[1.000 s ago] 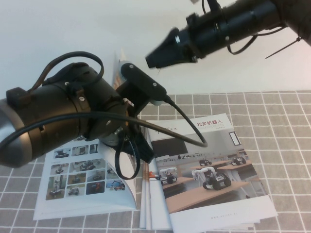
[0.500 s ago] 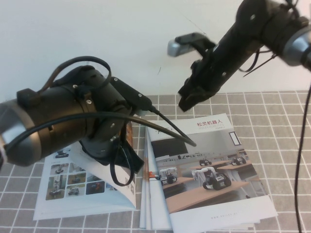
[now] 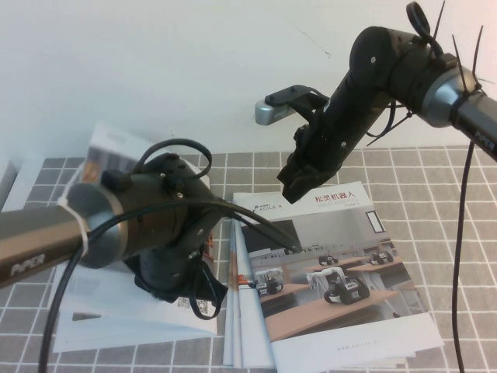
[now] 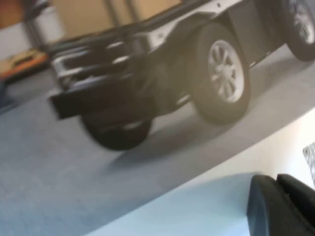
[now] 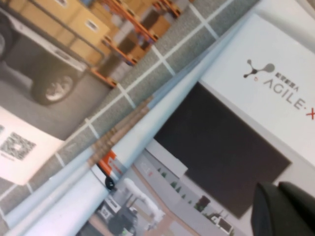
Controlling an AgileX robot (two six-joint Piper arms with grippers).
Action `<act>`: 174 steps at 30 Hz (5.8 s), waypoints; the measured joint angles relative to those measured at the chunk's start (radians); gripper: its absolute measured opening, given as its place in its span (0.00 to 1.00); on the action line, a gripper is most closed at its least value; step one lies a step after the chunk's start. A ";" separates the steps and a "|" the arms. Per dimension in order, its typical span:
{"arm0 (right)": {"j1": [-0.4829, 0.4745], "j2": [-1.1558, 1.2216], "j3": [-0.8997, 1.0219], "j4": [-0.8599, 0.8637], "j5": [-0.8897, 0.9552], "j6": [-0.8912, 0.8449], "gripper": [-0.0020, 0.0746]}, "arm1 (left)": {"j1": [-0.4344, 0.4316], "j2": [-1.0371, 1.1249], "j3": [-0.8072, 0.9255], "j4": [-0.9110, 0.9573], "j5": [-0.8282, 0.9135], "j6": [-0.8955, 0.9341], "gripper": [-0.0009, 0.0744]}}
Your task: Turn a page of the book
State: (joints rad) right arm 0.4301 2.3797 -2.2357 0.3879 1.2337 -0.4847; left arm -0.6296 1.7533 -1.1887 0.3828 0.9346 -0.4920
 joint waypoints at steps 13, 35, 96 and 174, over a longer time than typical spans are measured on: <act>0.000 0.000 0.000 -0.014 0.000 0.000 0.02 | 0.047 0.120 0.012 -0.102 -0.161 0.041 0.01; 0.000 -0.455 0.004 -0.281 0.000 0.021 0.02 | 0.047 -0.696 0.111 -0.015 -0.186 0.146 0.01; 0.000 -1.943 1.836 -0.178 -0.610 0.139 0.02 | 0.047 -1.452 0.947 -0.006 -0.744 0.190 0.01; -0.256 -2.174 1.971 -0.286 -0.691 0.194 0.02 | 0.487 -1.765 1.206 -0.425 -0.610 0.457 0.01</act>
State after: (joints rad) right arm 0.1743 0.2062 -0.2651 0.1021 0.5425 -0.2905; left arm -0.1429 -0.0122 0.0173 -0.0426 0.3244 -0.0354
